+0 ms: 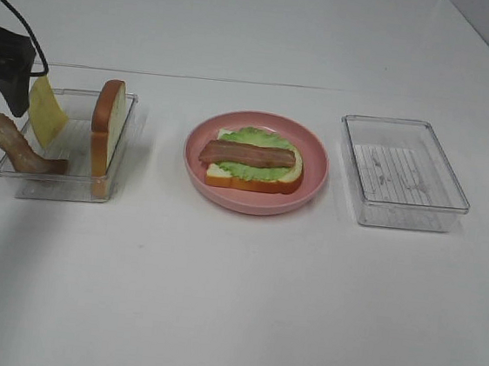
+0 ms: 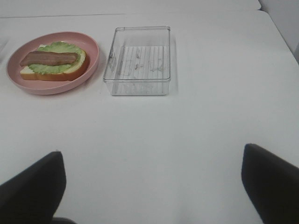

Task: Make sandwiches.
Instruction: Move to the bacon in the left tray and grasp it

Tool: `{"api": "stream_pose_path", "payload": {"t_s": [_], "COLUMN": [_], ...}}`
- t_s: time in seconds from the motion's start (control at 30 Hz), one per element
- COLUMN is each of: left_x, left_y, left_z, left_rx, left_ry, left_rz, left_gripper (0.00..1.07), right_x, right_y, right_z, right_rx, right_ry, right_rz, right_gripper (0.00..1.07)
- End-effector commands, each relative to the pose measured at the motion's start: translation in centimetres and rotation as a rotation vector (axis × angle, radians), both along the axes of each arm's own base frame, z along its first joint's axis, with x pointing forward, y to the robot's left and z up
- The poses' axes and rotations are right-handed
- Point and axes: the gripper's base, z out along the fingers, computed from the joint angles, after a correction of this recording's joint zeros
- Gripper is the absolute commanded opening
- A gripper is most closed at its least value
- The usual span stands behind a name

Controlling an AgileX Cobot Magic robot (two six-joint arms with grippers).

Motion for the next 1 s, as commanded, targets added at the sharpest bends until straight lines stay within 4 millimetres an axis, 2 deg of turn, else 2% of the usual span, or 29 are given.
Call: {"api": "stream_pose_path", "payload": {"t_s": [0.03,0.07,0.13,0.17,0.23,0.3,0.57,0.6,0.7,0.77,0.8,0.87,0.97,1.0], "left_x": [0.9,1.4,1.6,2.1,2.3,3.3,4.1,4.1,4.1,4.0,4.0,3.9,3.9,3.9], "left_y": [-0.3,-0.3,-0.4,-0.4,-0.5,-0.6,-0.8,-0.8,-0.8,-0.8,-0.8,-0.8,-0.8,-0.8], "left_z": [-1.5,-2.6,-3.1,-4.3,-4.6,-5.9,-6.7,-6.8,-6.8,-6.9,-6.9,-7.3,-7.4,-7.8], "left_rx": [-0.011,-0.01,-0.009,-0.014,-0.015,-0.026,-0.038,-0.037,-0.037,-0.036,-0.036,-0.035,-0.034,-0.033], "left_ry": [-0.004,0.004,0.005,0.008,0.002,-0.008,-0.009,-0.005,-0.005,0.002,0.002,0.024,0.031,0.046], "left_rz": [0.007,0.006,0.004,0.004,0.002,0.0,0.006,0.002,-0.002,-0.001,-0.001,0.0,0.0,0.0], "left_gripper": [1.0,1.0,1.0,1.0,1.0,0.99,0.94,0.89,0.86,0.69,0.69,0.59,0.56,0.53], "right_x": [-0.3,-0.3,-0.3,-0.3,-0.3,-0.3,-0.3,-0.3,-0.3,-0.3,-0.3,-0.3,-0.3,-0.3], "right_y": [0.0,0.0,0.0,0.0,0.0,0.0,0.0,0.0,0.0,0.0,0.0,0.0,0.0,0.0], "right_z": [-0.1,-0.1,-0.1,-0.1,-0.1,-0.1,-0.1,-0.1,-0.1,-0.1,-0.1,-0.1,-0.1,-0.1], "right_rx": [-0.006,-0.006,-0.006,-0.006,-0.006,-0.006,-0.006,-0.006,-0.006,-0.006,-0.006,-0.006,-0.006,-0.006], "right_ry": [-0.026,-0.026,-0.026,-0.026,-0.026,-0.026,-0.026,-0.026,-0.026,-0.026,-0.026,-0.026,-0.026,-0.026], "right_rz": [-0.001,-0.001,-0.001,-0.001,-0.001,-0.001,-0.001,-0.001,-0.001,-0.001,-0.001,-0.001,-0.001,-0.001], "right_gripper": [0.98,0.98,0.98,0.98,0.98,0.98,0.98,0.98,0.98,0.98,0.98,0.98,0.98,0.98]}}
